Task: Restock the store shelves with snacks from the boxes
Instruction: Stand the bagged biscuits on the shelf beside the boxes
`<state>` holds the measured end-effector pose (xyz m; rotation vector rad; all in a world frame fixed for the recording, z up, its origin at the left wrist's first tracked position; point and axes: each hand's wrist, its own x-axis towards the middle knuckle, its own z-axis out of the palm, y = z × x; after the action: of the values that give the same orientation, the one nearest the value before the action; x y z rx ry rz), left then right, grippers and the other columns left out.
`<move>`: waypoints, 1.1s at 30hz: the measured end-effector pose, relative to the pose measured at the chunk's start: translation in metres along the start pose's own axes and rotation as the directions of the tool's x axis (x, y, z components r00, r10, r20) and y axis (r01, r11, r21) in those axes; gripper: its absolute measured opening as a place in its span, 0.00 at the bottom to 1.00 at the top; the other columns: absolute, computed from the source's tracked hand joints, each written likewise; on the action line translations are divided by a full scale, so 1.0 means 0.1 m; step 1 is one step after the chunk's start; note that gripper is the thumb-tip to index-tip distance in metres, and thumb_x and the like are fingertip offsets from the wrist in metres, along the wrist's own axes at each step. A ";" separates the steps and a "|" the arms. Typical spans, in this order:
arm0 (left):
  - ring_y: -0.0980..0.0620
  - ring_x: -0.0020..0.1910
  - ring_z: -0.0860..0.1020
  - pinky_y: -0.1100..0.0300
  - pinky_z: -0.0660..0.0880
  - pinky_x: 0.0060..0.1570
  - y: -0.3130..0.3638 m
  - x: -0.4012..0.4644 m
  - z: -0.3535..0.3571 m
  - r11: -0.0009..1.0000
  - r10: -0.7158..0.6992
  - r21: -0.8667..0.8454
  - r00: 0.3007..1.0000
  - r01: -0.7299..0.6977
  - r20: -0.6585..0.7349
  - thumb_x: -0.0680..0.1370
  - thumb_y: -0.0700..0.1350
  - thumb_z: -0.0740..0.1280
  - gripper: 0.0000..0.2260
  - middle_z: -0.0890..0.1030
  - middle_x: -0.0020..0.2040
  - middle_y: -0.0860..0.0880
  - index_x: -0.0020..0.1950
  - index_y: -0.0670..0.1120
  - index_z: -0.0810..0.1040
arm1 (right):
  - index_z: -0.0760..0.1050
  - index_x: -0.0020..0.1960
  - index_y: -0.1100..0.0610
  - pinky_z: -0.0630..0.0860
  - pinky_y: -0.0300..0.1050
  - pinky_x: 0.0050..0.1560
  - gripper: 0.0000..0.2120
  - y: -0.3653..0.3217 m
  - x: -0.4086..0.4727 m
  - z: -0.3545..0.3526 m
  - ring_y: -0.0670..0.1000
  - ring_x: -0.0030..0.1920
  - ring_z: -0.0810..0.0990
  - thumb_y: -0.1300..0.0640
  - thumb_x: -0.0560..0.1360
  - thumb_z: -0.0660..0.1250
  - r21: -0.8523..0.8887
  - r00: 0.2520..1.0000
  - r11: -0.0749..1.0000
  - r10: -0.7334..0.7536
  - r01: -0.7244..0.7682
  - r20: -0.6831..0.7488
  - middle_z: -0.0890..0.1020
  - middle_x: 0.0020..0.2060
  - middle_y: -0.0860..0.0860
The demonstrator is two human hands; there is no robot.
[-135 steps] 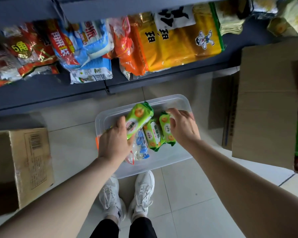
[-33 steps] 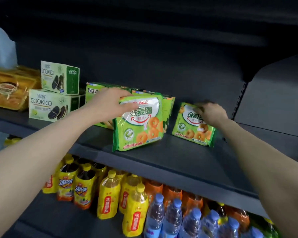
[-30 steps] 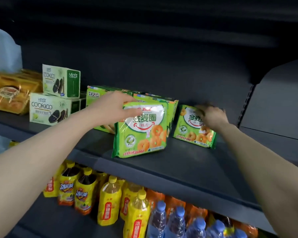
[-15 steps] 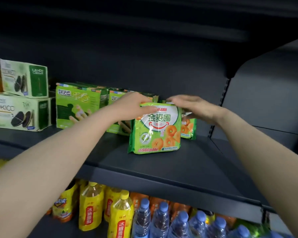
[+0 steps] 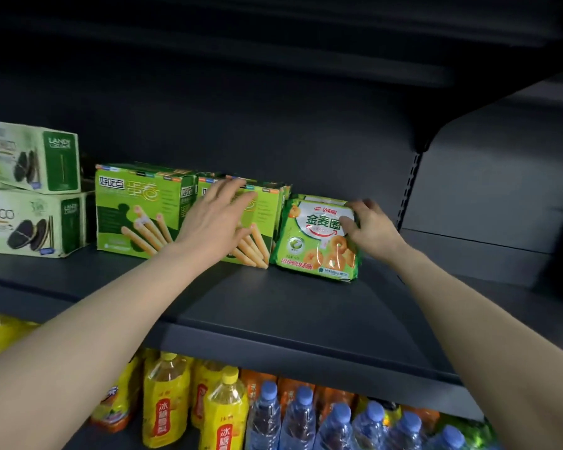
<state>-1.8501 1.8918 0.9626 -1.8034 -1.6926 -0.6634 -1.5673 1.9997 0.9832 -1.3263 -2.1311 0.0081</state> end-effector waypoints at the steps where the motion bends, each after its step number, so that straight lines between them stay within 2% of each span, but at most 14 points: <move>1: 0.44 0.76 0.59 0.48 0.66 0.70 0.00 -0.01 0.01 1.000 0.003 0.005 1.000 -0.003 -0.006 0.76 0.52 0.70 0.31 0.61 0.77 0.46 0.77 0.49 0.65 | 0.67 0.71 0.57 0.73 0.55 0.60 0.20 -0.01 0.01 0.06 0.64 0.60 0.75 0.49 0.83 0.58 -0.045 1.000 0.999 -0.002 0.001 -0.020 0.69 0.66 0.59; 5: 0.42 0.76 0.60 0.47 0.69 0.68 0.03 -0.02 0.01 1.000 0.008 -0.005 1.000 -0.008 -0.023 0.76 0.51 0.71 0.30 0.63 0.77 0.44 0.76 0.47 0.67 | 0.65 0.73 0.55 0.73 0.58 0.59 0.21 0.06 0.05 0.21 0.64 0.65 0.70 0.46 0.84 0.52 -0.191 0.998 0.981 0.035 -0.044 -0.055 0.69 0.67 0.59; 12: 0.44 0.78 0.56 0.48 0.69 0.68 0.06 -0.04 -0.03 0.999 -0.009 -0.030 0.999 0.010 0.031 0.77 0.50 0.70 0.31 0.59 0.79 0.46 0.77 0.48 0.64 | 0.65 0.73 0.54 0.70 0.59 0.62 0.22 0.02 -0.08 0.15 0.63 0.64 0.70 0.47 0.83 0.52 -0.326 0.986 0.945 -0.032 -0.022 -0.161 0.71 0.67 0.59; 16: 0.44 0.77 0.57 0.46 0.70 0.66 0.13 -0.14 -0.16 0.997 -0.023 -0.068 0.998 0.026 0.051 0.78 0.49 0.69 0.29 0.59 0.78 0.47 0.77 0.48 0.64 | 0.68 0.71 0.55 0.69 0.59 0.60 0.20 -0.08 -0.32 0.00 0.65 0.62 0.71 0.48 0.83 0.53 -0.426 0.971 0.905 -0.099 -0.003 -0.216 0.70 0.67 0.60; 22: 0.41 0.74 0.61 0.43 0.70 0.66 0.40 -0.58 -0.43 0.980 0.004 -0.197 1.000 -0.007 -0.017 0.78 0.44 0.70 0.25 0.65 0.76 0.46 0.74 0.46 0.69 | 0.70 0.70 0.56 0.70 0.58 0.56 0.21 -0.35 -1.03 -0.26 0.65 0.59 0.73 0.46 0.83 0.53 -0.510 0.956 0.859 -0.170 0.026 -0.238 0.73 0.65 0.60; 27: 0.40 0.70 0.66 0.44 0.71 0.65 0.80 -1.20 -0.65 0.950 0.035 -0.310 0.999 -0.045 -0.039 0.77 0.44 0.69 0.23 0.68 0.73 0.44 0.72 0.45 0.72 | 0.73 0.67 0.57 0.71 0.57 0.49 0.22 -0.54 -1.89 -0.35 0.65 0.55 0.76 0.45 0.81 0.53 -0.533 0.944 0.845 -0.203 0.035 -0.260 0.76 0.61 0.60; 33: 0.42 0.68 0.67 0.47 0.70 0.65 1.29 -1.97 -0.68 0.902 0.116 -0.417 0.993 -0.115 -0.023 0.77 0.45 0.69 0.22 0.69 0.71 0.45 0.71 0.46 0.72 | 0.73 0.66 0.56 0.69 0.57 0.55 0.19 -0.44 -2.98 -0.27 0.63 0.57 0.75 0.48 0.81 0.58 -0.617 0.939 0.786 -0.241 0.040 -0.245 0.75 0.63 0.59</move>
<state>-1.7346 1.6999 0.8644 -2.1759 -1.5081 -1.0338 -1.4989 1.7270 0.8704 -1.3745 -2.0136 -0.9677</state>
